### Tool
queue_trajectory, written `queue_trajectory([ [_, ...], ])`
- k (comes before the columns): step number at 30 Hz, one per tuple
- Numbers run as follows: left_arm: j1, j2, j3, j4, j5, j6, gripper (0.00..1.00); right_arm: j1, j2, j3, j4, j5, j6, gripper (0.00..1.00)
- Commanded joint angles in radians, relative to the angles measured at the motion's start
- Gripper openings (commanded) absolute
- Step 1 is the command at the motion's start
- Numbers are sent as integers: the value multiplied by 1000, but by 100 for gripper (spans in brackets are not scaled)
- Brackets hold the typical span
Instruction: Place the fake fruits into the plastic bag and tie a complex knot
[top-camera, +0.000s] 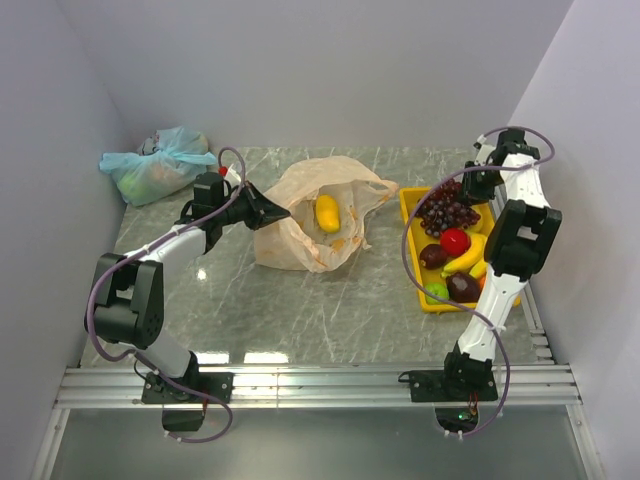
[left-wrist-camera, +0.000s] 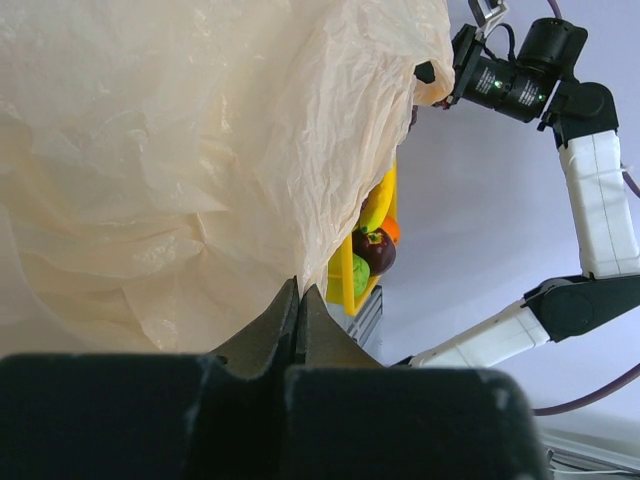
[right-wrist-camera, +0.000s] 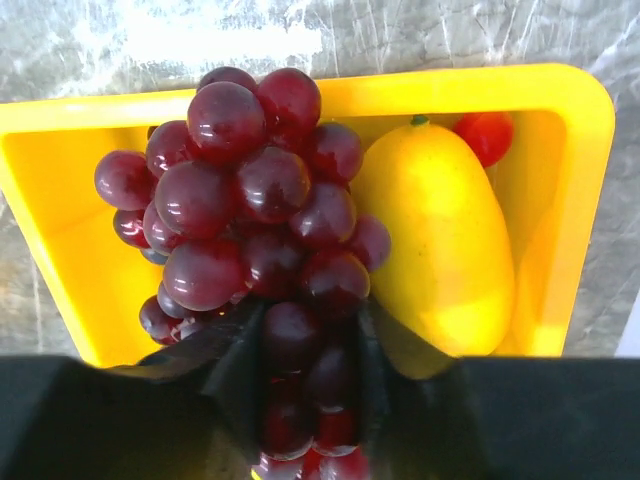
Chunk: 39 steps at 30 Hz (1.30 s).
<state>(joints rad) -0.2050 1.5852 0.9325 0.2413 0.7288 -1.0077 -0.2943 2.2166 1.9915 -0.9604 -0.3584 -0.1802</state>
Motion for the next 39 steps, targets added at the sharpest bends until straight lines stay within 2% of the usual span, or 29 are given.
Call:
queue_trajectory([
  [1, 6, -1, 42, 16, 1, 11, 0, -26, -21, 29, -41, -42, -7, 24],
  [3, 6, -2, 40, 16, 3, 9, 0, -48, -54, 38, -57, -63, -11, 13],
  [4, 7, -8, 39, 13, 3, 9, 0, -57, -66, 49, -63, -76, -13, 2],
  [5, 7, -10, 38, 12, 4, 11, 0, -65, -87, 58, -76, -91, -16, 0],
  [15, 9, -33, 25, 15, 12, 3, 0, -106, -294, 27, -124, -307, -88, 0],
  [22, 9, -39, 26, 26, 15, -2, 0, -28, -500, -126, -204, -447, -208, 0],
  [28, 7, -45, 17, 33, 21, -5, 0, 210, -676, -279, -215, -476, -317, 0],
  [29, 7, -44, 19, 33, 23, -3, 0, 286, -692, -298, -199, -468, -312, 0],
  [31, 6, -44, 17, 33, 24, -2, 0, 360, -713, -350, -134, -427, -292, 0],
  [32, 6, -44, 15, 35, 27, -2, 0, 432, -712, -364, -105, -409, -268, 0],
  [36, -2, -34, 17, 41, 34, -2, 0, 567, -643, -366, 24, -324, -185, 0],
  [39, -20, -24, 23, 55, 32, 0, 0, 639, -534, -329, 106, -265, -145, 0],
])
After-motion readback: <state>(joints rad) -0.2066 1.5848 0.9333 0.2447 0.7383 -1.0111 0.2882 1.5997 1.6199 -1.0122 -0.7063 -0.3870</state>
